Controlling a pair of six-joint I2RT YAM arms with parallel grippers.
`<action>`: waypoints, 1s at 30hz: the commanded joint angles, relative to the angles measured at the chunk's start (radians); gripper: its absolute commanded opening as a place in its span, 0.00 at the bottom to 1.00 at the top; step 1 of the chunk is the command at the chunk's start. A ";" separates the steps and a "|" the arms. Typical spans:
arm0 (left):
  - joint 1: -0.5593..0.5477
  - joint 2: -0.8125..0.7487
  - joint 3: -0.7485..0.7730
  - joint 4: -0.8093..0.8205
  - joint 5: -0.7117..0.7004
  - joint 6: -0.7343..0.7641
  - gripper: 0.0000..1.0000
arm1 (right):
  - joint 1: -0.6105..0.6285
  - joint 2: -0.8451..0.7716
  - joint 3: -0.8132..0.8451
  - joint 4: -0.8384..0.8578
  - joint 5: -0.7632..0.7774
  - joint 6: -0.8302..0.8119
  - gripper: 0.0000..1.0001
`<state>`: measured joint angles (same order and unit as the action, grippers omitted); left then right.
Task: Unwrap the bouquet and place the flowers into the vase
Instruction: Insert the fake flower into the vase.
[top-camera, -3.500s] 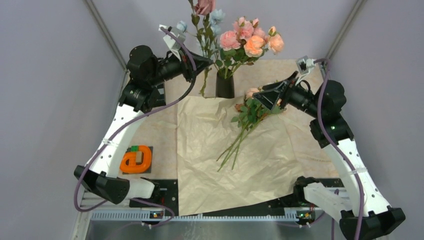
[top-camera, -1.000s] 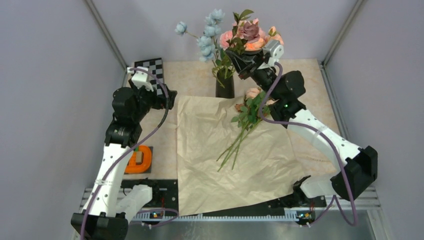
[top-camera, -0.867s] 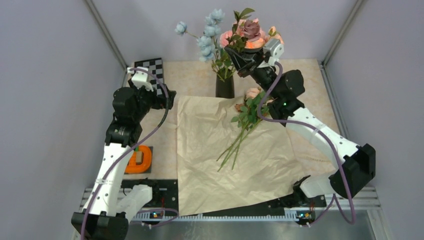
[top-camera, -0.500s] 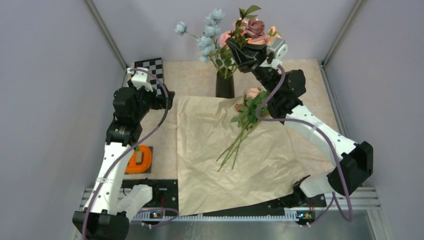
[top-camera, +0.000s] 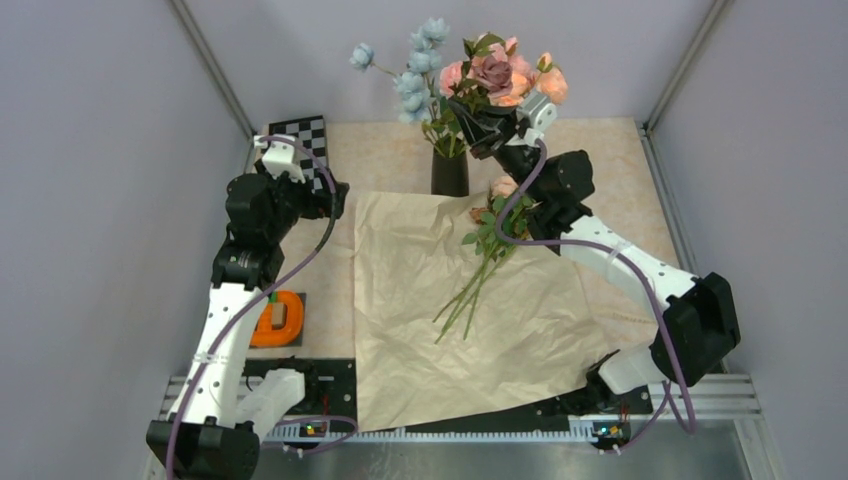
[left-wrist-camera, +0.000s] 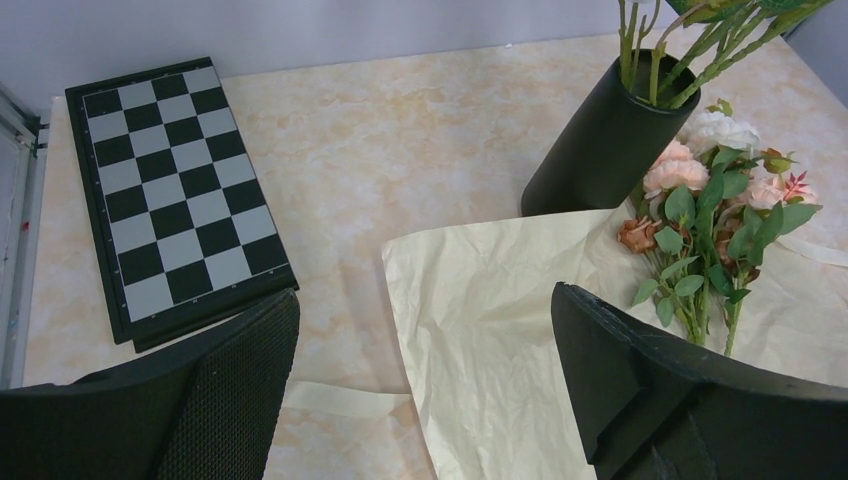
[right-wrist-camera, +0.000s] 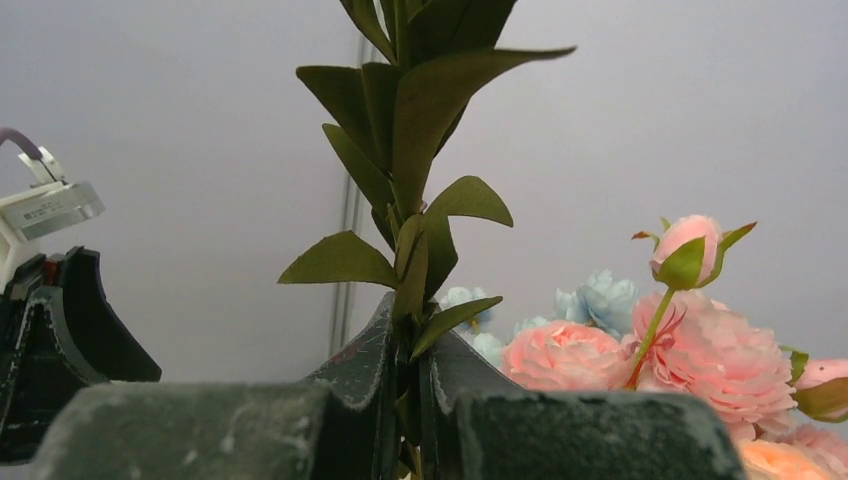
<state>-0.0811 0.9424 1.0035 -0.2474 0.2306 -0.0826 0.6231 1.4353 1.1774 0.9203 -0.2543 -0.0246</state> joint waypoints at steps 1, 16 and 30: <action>0.007 -0.005 -0.009 0.043 0.021 -0.002 0.99 | -0.013 -0.017 -0.021 0.043 0.012 0.000 0.00; 0.009 0.003 -0.013 0.046 0.038 -0.007 0.99 | -0.017 -0.035 -0.020 -0.117 0.127 -0.043 0.00; 0.009 0.001 -0.020 0.050 0.051 -0.015 0.99 | -0.017 -0.018 0.062 -0.367 0.158 -0.078 0.00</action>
<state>-0.0780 0.9470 0.9928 -0.2398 0.2626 -0.0837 0.6121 1.4300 1.1584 0.6109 -0.0978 -0.0868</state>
